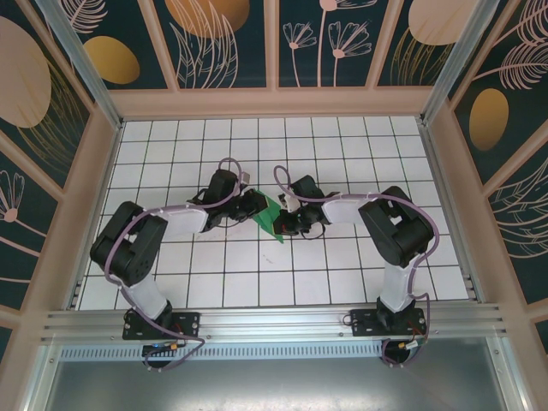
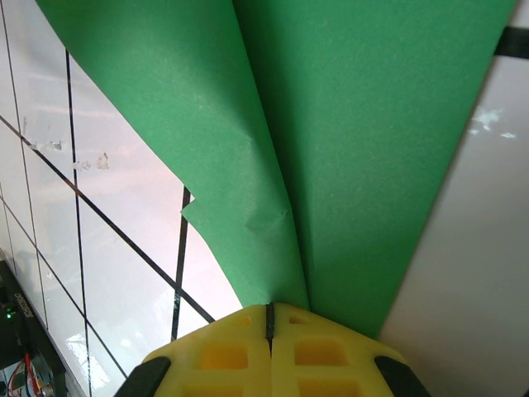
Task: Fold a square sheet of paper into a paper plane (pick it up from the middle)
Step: Fourth fold the wing at the center of the table.
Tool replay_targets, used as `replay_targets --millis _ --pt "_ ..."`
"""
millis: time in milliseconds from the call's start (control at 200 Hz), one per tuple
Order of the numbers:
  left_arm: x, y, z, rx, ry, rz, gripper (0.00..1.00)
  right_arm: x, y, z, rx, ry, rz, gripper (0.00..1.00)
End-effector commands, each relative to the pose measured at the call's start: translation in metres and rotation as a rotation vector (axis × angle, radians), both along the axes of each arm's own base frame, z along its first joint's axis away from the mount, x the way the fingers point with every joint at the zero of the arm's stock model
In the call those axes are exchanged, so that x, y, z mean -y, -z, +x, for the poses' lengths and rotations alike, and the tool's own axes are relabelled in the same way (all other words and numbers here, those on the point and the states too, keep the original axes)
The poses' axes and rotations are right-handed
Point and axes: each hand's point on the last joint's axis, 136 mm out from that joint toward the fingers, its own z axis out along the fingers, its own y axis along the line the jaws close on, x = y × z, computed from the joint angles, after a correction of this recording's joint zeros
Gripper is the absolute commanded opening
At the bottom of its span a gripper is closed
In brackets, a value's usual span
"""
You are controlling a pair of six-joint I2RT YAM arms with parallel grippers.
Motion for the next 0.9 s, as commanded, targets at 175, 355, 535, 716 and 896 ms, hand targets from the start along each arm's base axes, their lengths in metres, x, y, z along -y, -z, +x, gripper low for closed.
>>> replay_targets --millis 175,355,535,716,896 --pt "0.022 0.000 0.015 -0.027 0.008 -0.097 0.17 0.022 0.043 -0.015 -0.073 0.031 -0.126 0.06" --pt "0.025 0.018 0.011 -0.071 0.015 -0.030 0.19 0.020 0.043 -0.014 -0.068 0.033 -0.123 0.07" --pt "0.010 0.045 0.005 -0.097 -0.016 0.074 0.19 0.022 0.043 -0.015 -0.069 0.032 -0.130 0.07" --pt "-0.001 0.062 0.001 -0.081 -0.018 0.131 0.18 0.023 0.043 -0.015 -0.068 0.034 -0.135 0.07" --pt "-0.009 0.068 -0.002 -0.058 -0.015 0.176 0.18 0.025 0.045 -0.016 -0.071 0.035 -0.142 0.07"
